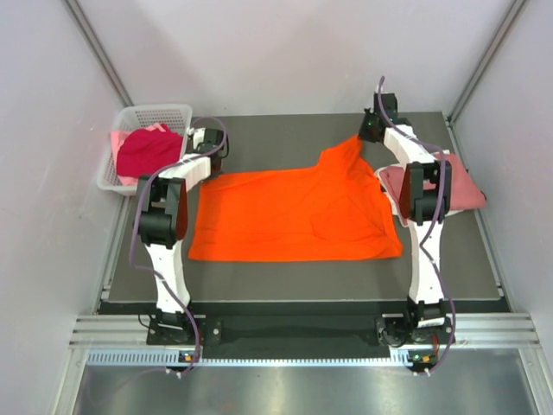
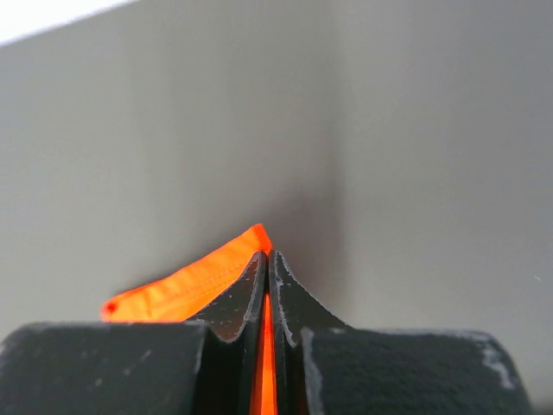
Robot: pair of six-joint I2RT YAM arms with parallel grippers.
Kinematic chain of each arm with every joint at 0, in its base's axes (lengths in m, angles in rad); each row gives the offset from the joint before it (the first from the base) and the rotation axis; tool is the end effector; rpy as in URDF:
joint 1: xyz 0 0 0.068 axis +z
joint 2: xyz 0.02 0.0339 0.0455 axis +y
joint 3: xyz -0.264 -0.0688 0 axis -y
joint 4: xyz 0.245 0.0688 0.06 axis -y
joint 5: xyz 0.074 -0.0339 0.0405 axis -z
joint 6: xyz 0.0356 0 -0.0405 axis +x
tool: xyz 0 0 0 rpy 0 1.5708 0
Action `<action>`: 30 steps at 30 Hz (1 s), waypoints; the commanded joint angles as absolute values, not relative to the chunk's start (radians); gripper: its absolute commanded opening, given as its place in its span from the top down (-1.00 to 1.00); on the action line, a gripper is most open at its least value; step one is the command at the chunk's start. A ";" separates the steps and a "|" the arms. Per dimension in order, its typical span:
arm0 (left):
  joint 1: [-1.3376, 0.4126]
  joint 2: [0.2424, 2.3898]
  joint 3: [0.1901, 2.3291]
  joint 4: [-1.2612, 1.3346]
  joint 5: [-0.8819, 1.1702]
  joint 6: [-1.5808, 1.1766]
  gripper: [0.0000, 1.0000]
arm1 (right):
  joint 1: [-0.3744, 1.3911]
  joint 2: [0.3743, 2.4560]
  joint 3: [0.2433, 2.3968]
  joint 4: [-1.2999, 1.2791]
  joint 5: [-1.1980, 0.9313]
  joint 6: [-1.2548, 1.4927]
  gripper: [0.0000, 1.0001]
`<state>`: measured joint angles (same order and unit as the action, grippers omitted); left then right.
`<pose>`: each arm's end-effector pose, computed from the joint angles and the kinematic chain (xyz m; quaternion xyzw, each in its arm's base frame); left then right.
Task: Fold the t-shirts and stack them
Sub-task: Fold the tshirt
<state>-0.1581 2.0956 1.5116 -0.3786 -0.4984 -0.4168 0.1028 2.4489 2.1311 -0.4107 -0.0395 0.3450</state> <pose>0.4470 -0.0540 0.1706 -0.1925 0.9074 0.1434 0.3450 0.5533 0.0585 0.1896 0.1022 0.9067 0.1083 0.3945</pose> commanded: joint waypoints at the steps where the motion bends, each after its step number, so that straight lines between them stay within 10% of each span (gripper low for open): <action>1: -0.152 2.000 1.480 -0.305 -0.580 -0.429 1.00 | 0.110 2.300 2.120 -0.371 -0.006 0.353 1.00; 30: -0.143 1.787 1.181 0.066 -0.517 -0.394 1.00 | 0.138 1.918 1.681 -0.262 0.057 0.284 1.00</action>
<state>-0.1501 1.8442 1.1927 -0.0406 -0.5373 -0.4156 0.1192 2.0392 1.6985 -0.3229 -0.0059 0.3168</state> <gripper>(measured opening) 0.015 0.006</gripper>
